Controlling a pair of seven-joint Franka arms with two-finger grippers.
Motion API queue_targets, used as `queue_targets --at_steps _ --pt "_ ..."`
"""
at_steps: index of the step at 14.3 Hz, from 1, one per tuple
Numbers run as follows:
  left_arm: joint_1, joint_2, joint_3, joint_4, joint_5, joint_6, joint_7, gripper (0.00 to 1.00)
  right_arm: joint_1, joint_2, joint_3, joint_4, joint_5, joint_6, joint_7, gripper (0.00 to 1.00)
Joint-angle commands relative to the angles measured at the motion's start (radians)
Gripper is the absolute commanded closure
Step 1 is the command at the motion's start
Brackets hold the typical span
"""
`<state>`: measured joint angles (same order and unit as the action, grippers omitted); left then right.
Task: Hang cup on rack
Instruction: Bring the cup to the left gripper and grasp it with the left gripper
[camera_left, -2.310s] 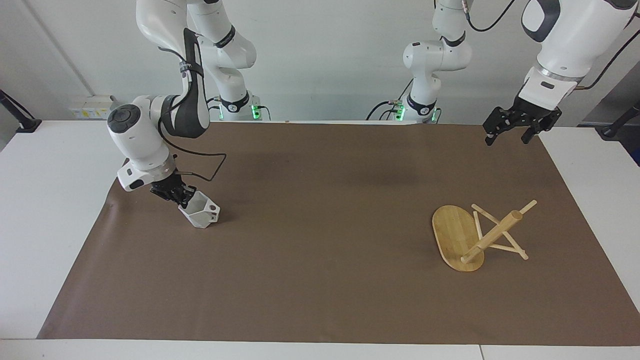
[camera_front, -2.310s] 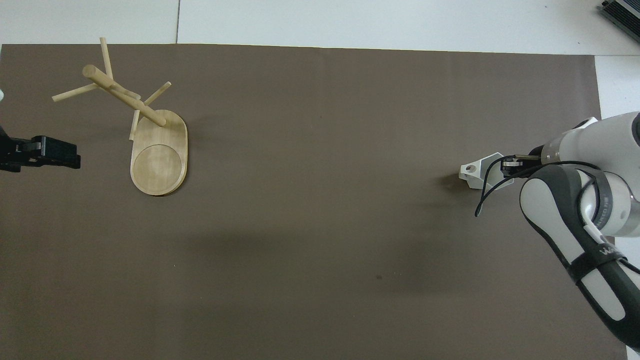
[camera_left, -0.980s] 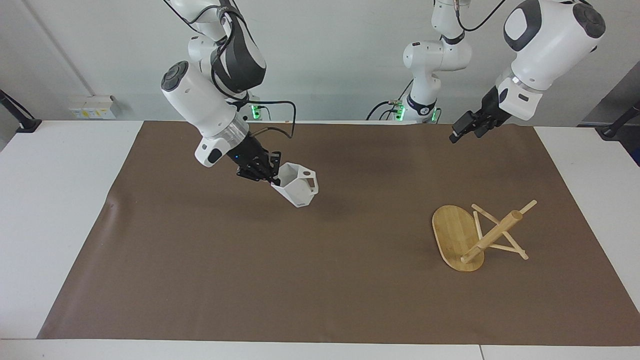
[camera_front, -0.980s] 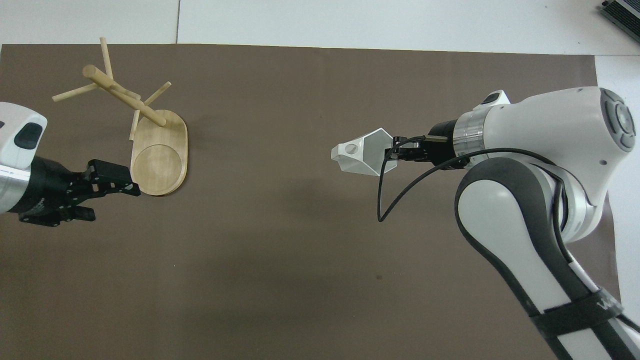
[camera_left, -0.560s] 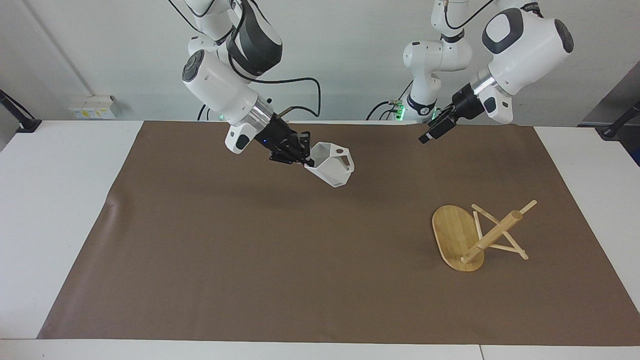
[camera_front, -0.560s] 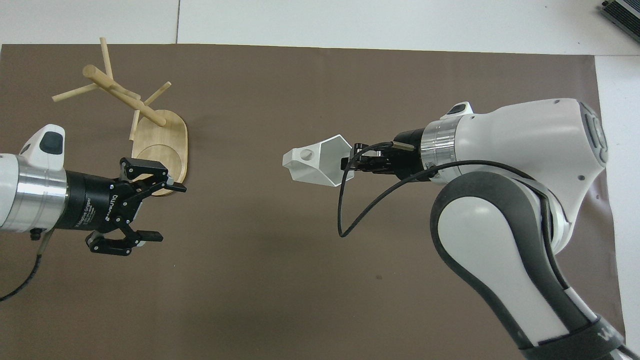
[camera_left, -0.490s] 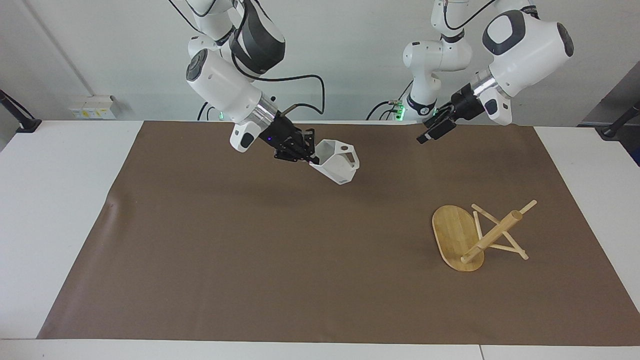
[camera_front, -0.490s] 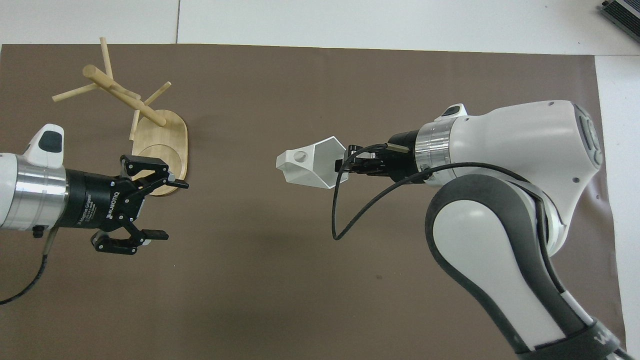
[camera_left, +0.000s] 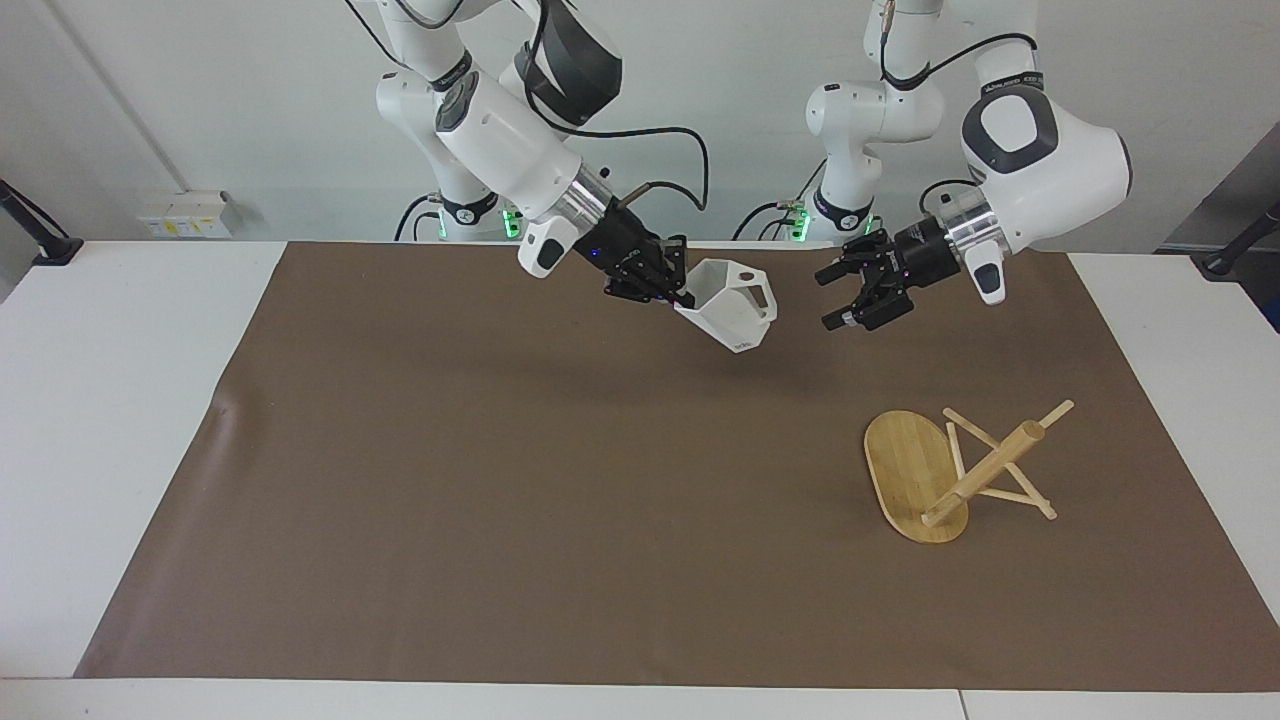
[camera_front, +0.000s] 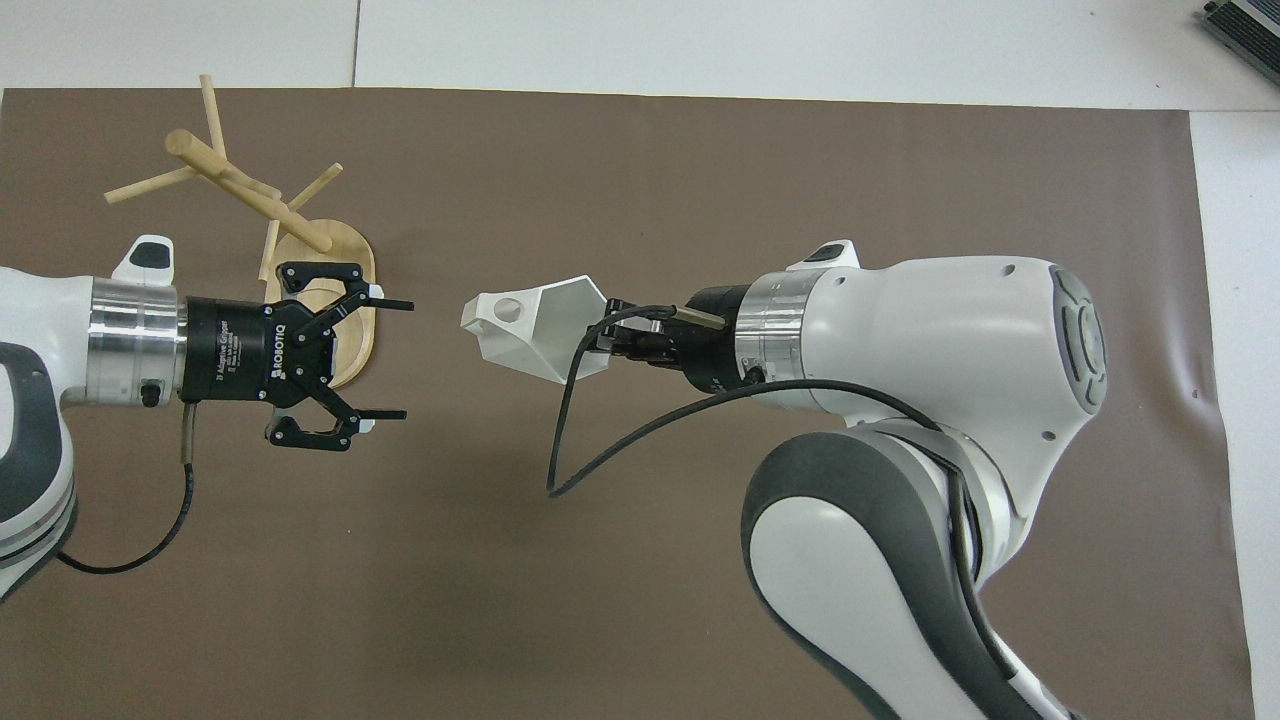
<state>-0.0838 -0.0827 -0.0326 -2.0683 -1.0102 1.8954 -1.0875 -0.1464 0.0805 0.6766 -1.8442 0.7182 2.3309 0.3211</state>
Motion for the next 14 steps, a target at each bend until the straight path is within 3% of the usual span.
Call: queue_targets --at_steps 1,5,14 --pt "-0.002 0.014 0.000 0.003 -0.057 0.017 -0.037 0.00 -0.015 0.008 0.034 0.002 0.024 0.042 0.010 1.00" --pt "-0.030 0.033 -0.010 0.016 -0.123 0.086 -0.049 0.00 -0.015 0.008 0.064 0.002 0.099 0.060 0.009 1.00" --pt "-0.033 0.061 -0.012 0.066 -0.125 0.056 -0.055 0.00 -0.013 0.007 0.109 0.002 0.089 0.054 -0.005 1.00"
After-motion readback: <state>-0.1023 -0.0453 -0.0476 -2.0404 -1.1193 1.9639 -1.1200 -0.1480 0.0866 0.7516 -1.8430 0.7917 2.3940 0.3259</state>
